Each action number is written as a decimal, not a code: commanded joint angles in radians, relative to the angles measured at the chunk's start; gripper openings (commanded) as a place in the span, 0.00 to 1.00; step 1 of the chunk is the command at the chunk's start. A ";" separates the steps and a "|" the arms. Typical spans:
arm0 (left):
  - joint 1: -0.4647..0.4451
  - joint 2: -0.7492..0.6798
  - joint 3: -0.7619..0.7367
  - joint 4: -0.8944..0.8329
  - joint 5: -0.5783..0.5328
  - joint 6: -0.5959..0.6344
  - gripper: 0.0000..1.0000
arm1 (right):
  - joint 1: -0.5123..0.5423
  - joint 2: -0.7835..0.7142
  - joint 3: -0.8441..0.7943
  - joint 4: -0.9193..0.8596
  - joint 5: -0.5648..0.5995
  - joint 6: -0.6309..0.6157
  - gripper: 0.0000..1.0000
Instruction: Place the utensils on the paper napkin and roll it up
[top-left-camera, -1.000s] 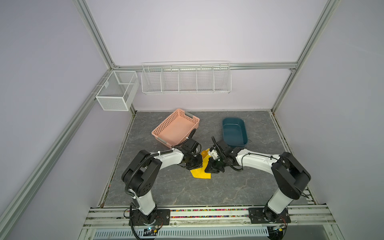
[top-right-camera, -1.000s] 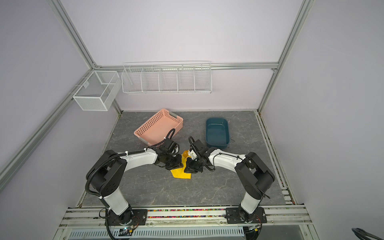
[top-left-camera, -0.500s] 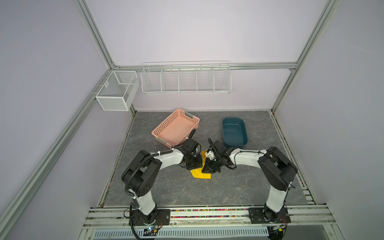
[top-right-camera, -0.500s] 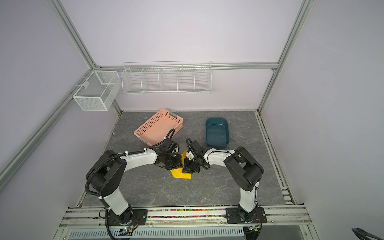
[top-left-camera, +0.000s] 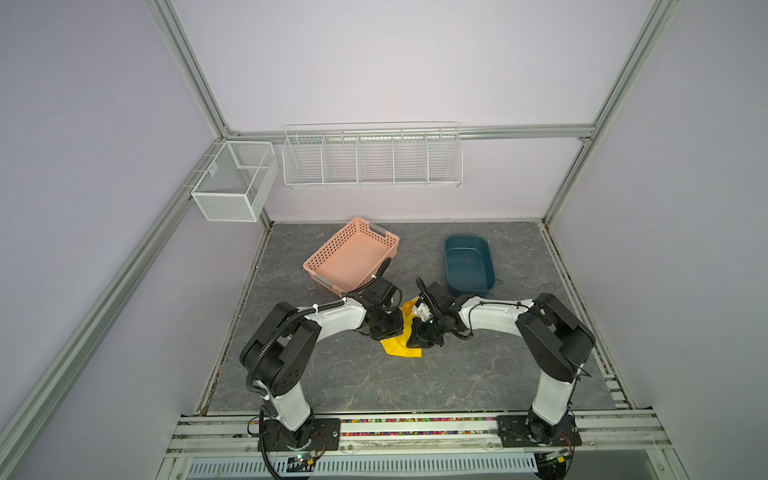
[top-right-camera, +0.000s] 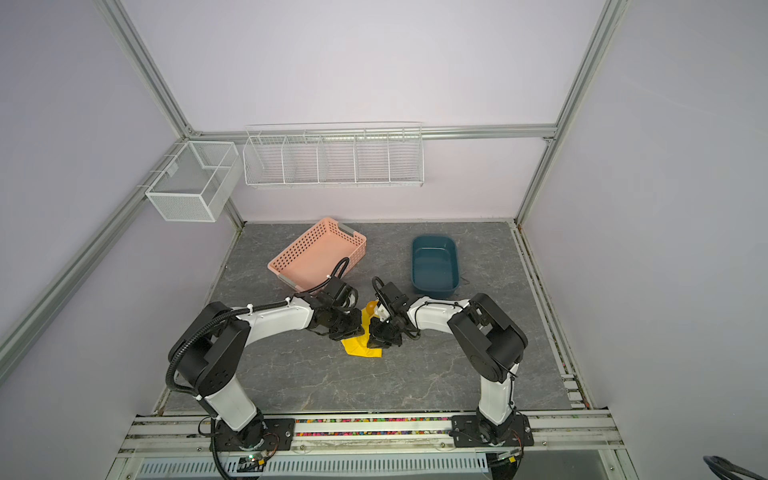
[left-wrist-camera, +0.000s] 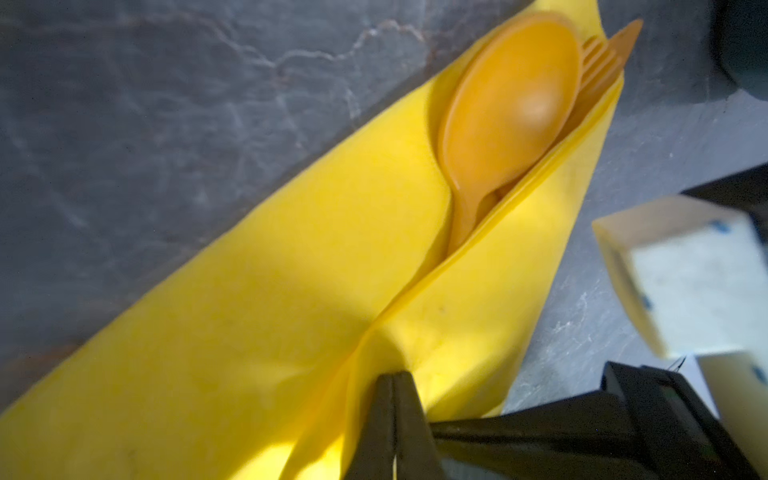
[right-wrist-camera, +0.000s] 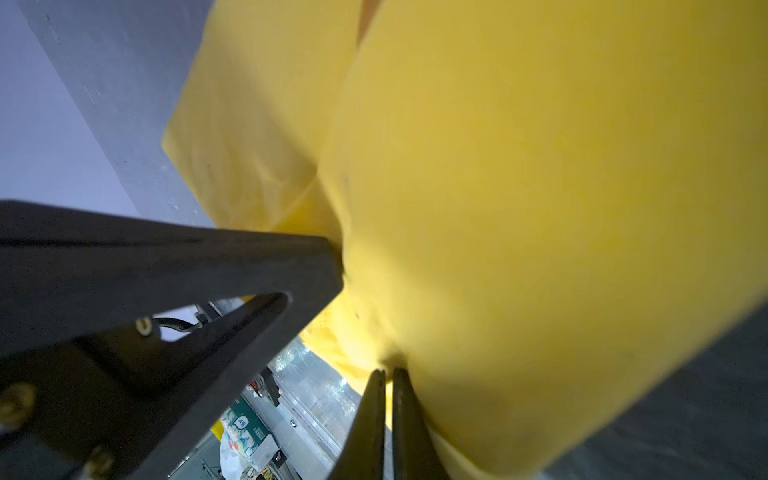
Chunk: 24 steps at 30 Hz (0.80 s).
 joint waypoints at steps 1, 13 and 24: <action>-0.002 -0.058 -0.004 -0.076 -0.065 0.001 0.00 | 0.002 0.013 0.004 -0.034 0.021 -0.010 0.11; -0.002 0.017 -0.030 -0.086 -0.082 0.029 0.00 | 0.005 -0.010 0.025 -0.040 0.001 -0.004 0.11; -0.002 0.018 -0.039 -0.094 -0.100 0.040 0.00 | 0.024 -0.027 0.057 -0.063 -0.011 -0.011 0.13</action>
